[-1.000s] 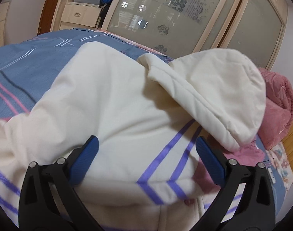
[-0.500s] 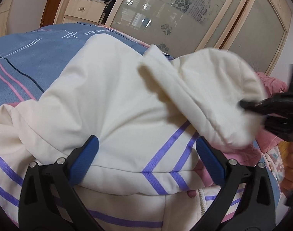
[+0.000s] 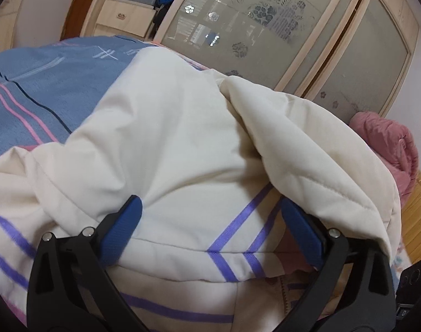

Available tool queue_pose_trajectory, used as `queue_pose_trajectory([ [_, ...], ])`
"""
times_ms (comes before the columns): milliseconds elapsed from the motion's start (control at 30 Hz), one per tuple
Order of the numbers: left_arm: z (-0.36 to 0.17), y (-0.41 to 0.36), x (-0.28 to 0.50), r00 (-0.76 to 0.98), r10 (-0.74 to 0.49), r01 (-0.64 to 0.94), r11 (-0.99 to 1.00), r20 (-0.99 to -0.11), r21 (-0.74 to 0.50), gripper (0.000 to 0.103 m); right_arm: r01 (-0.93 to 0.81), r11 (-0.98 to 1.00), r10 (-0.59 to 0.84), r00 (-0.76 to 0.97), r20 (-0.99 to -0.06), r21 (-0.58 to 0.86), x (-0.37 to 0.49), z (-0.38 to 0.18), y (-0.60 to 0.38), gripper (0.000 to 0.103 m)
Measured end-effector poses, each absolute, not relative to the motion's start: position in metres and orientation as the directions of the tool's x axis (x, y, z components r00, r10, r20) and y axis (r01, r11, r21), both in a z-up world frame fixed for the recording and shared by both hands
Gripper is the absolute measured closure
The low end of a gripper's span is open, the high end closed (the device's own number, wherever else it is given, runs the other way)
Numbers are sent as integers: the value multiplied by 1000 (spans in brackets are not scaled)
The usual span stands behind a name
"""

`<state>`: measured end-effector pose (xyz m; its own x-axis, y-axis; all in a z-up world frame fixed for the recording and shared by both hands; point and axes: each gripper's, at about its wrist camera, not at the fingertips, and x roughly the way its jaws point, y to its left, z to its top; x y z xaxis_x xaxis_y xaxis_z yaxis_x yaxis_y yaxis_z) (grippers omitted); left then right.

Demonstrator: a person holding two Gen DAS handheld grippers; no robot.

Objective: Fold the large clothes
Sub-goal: 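Fold the hood over onto the folded sleeves with the right gripper, then open the right gripper to release the hood on the jacket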

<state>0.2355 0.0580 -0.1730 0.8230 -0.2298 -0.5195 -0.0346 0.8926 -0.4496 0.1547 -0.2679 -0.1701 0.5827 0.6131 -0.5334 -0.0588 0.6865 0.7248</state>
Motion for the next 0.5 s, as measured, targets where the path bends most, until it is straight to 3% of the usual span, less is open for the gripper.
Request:
queue_pose_trajectory([
  [33, -170, 59, 233, 824, -213, -50, 896, -525, -441, 2, -67, 709, 596, 589, -546, 702, 155, -163, -267, 89],
  [100, -162, 64, 217, 834, -157, -101, 899, -529, -426, 2, -82, 815, 489, 628, -605, 574, 151, -139, -267, 64],
  [133, -156, 69, 207, 844, -127, -129, 895, -522, -426, 2, -85, 853, 438, 653, -618, 515, 147, -132, -266, 45],
  [167, -149, 75, 191, 859, -79, -172, 886, -506, -430, 2, -93, 874, 408, 675, -615, 477, 144, -126, -267, 42],
  [233, -137, 82, 172, 880, -27, -210, 873, -475, -439, 2, -103, 911, 341, 733, -588, 400, 137, -106, -270, 44],
  [267, -127, 82, 168, 888, -19, -202, 880, -459, -429, 2, -104, 919, 315, 773, -550, 380, 132, -94, -272, 59],
  [333, -105, 68, 172, 895, -23, -155, 921, -446, -358, 2, -143, 922, 322, 799, -508, 360, 137, -78, -273, 78],
  [500, -87, 23, 200, 869, -112, -37, 956, -481, -290, 2, -222, 938, 325, 834, -445, 267, 167, -34, -241, 78],
])
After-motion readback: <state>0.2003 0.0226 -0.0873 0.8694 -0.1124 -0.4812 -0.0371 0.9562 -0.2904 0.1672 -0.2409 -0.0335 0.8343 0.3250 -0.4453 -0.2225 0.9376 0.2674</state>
